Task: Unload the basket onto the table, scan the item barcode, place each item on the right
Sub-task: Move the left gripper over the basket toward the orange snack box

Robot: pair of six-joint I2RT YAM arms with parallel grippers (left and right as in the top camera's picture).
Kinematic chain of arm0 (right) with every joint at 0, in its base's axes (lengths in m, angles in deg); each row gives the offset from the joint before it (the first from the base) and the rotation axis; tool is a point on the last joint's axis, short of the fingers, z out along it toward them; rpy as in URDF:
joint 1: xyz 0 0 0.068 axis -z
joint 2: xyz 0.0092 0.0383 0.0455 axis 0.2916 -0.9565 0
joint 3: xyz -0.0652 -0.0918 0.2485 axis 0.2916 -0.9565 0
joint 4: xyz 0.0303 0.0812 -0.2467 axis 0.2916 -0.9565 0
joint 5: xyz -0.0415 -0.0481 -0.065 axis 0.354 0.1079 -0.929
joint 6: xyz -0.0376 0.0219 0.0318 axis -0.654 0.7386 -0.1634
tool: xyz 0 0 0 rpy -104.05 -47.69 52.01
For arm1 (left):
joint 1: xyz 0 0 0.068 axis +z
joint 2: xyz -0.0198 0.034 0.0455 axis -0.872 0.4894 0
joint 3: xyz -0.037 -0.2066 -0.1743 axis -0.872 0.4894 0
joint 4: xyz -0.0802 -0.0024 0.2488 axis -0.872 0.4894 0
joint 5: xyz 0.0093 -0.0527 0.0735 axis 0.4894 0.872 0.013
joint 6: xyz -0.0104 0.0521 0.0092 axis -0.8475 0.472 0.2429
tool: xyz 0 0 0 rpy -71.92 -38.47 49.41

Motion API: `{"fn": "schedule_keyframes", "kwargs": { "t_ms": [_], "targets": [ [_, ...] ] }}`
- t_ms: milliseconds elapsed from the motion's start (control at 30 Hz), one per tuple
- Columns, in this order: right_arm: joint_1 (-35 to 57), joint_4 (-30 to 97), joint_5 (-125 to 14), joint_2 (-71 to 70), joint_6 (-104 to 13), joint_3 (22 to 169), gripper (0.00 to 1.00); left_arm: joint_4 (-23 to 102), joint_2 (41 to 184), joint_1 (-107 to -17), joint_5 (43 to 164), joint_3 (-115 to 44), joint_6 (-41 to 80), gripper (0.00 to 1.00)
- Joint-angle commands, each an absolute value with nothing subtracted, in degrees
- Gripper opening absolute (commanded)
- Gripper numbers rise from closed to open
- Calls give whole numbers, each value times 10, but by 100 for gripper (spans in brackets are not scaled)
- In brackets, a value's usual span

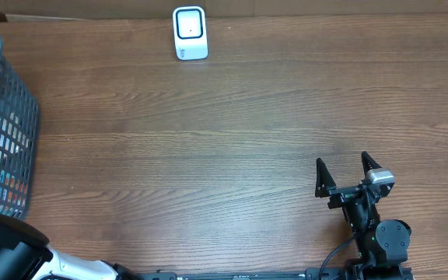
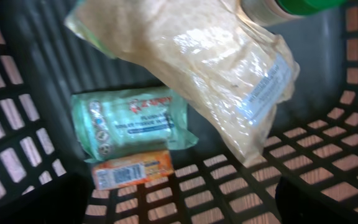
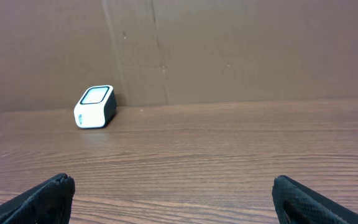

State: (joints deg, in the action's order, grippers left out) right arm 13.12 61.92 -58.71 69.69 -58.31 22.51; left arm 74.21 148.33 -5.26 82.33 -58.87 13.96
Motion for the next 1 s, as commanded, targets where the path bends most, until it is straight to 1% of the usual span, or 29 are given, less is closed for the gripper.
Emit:
{"fn": "schedule_keyframes", "kwargs": {
  "t_ms": [0,300,567,967],
  "targets": [
    [128,621,-593,700,-581,219,100,746,1488,-63,828,-589,132,100],
    [128,621,-593,700,-581,219,100,750,1489,-71,800,-585,135,100],
    [128,621,-593,700,-581,219,100,760,1489,-71,786,-568,169,99],
    [128,621,-593,700,-581,219,100,735,1489,-71,772,-498,216,99]
  ]
}}
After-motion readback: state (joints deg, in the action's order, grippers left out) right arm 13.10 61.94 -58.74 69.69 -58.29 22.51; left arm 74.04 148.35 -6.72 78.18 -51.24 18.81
